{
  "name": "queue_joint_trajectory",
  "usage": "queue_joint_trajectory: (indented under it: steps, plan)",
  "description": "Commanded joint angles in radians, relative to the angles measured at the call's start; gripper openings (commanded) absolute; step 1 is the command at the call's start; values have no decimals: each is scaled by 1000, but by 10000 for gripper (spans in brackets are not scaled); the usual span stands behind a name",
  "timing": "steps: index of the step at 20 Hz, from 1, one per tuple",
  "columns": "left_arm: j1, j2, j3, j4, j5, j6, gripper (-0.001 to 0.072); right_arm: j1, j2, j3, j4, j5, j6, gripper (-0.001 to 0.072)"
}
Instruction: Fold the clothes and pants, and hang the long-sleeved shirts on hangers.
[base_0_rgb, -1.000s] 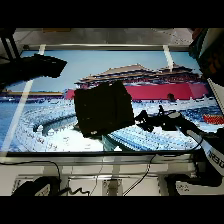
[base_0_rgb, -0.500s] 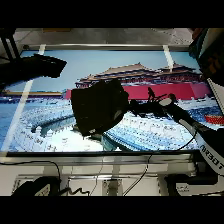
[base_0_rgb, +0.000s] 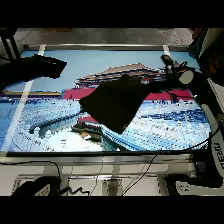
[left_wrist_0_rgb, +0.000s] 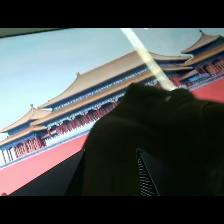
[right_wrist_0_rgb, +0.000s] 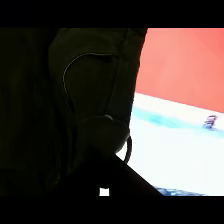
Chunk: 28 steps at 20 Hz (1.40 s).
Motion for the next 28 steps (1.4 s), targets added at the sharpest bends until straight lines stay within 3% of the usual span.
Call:
queue_joint_trajectory:
  steps: [1,4,5,7,8,13,15,19,21,25,27,28]
  plan:
    - [-9,-20,-2,-1,-125,-1,361,-97,9,75,-142,-37,4,39]
    - [-44,-72,-34,0,-243,-23,361,-150,-3,75,-142,-118,3,49]
    - [-62,-95,-54,0,-259,-23,361,-166,-2,75,-142,-123,4,85]
    - [-103,-146,-94,0,-261,-23,361,-206,0,76,-143,-92,20,377]
    - [-126,-176,-105,-1,-260,-23,361,-232,1,76,-154,-52,34,397]
    - [-212,-291,-106,-53,-259,-22,361,-445,1,72,-239,247,35,363]
    - [-226,-314,-106,-54,-251,-22,361,-533,1,70,-236,369,35,46]
    - [-229,-324,-106,-54,-209,-22,361,-638,6,-52,-195,534,12,38]
    - [-229,-323,-106,-54,-211,-22,361,-652,14,-220,-101,582,-66,38]
    - [-229,-323,-106,-54,-210,-22,361,-618,44,-588,329,505,-333,38]
    - [-229,-323,-106,-53,-203,-22,361,-587,46,-673,508,411,-391,45]
    - [-229,-323,-106,-53,-197,-22,361,-567,46,-698,558,344,-386,203]
